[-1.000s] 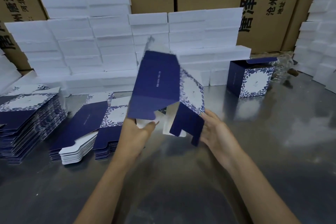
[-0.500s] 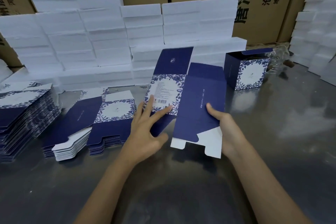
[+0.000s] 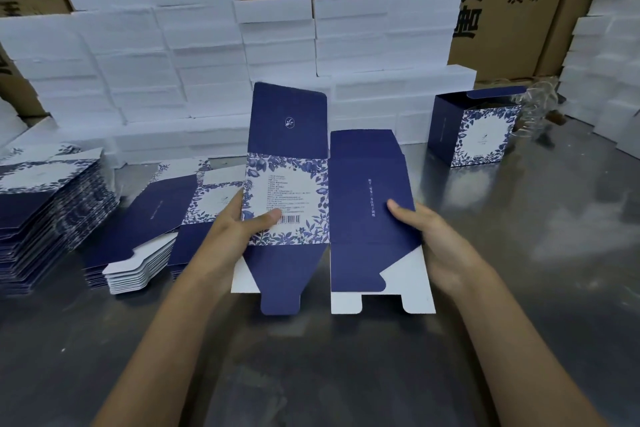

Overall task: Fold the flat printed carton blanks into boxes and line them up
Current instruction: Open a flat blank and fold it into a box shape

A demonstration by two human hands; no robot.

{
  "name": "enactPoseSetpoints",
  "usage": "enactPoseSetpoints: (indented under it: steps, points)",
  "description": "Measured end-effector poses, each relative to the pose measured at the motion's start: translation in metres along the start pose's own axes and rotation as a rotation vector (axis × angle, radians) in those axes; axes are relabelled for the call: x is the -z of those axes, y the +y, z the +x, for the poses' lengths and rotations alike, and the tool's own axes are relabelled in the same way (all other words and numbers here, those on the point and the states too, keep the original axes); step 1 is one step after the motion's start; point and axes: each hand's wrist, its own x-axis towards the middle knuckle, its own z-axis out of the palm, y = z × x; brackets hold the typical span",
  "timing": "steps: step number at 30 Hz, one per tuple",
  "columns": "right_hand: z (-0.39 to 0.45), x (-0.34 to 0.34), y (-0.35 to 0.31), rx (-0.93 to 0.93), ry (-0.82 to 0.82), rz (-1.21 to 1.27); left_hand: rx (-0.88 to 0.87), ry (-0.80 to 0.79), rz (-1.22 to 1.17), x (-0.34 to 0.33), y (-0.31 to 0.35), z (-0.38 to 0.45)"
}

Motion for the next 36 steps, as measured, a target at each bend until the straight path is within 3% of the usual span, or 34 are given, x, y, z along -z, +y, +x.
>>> enactPoseSetpoints:
  steps: [3,7,11,15,19,25,28,30,33,36]
  points:
    - [0.003,0.0,0.003,0.047,0.016,-0.002,0.013,0.004,0.004,0.0,0.002,0.001]
    - [0.004,0.001,0.004,0.012,-0.028,-0.023,0.046,0.148,0.022,0.0,0.005,0.002]
    - [0.001,-0.001,0.002,-0.055,-0.024,-0.011,0.002,0.121,0.067,0.003,0.002,0.001]
    - [0.004,-0.002,0.002,0.004,0.058,-0.011,0.001,0.115,0.099,-0.002,0.0,0.003]
    - [0.001,0.0,0.0,0.008,-0.005,-0.077,0.031,0.308,0.161,-0.005,-0.002,0.005]
    - [0.0,0.005,-0.002,-0.061,-0.093,-0.147,-0.073,0.513,0.169,-0.001,-0.002,0.009]
    - [0.006,0.006,-0.005,0.025,0.032,-0.294,-0.063,0.381,0.105,-0.003,-0.005,0.008]
    - [0.008,0.006,-0.006,0.035,0.082,-0.242,-0.062,0.273,0.183,-0.007,-0.011,0.009]
    - [0.004,0.01,-0.006,-0.024,0.07,-0.047,-0.157,0.331,0.411,-0.015,-0.013,0.011]
    - [-0.003,0.013,-0.008,-0.055,-0.058,0.063,-0.196,0.395,0.4,-0.019,-0.015,0.011]
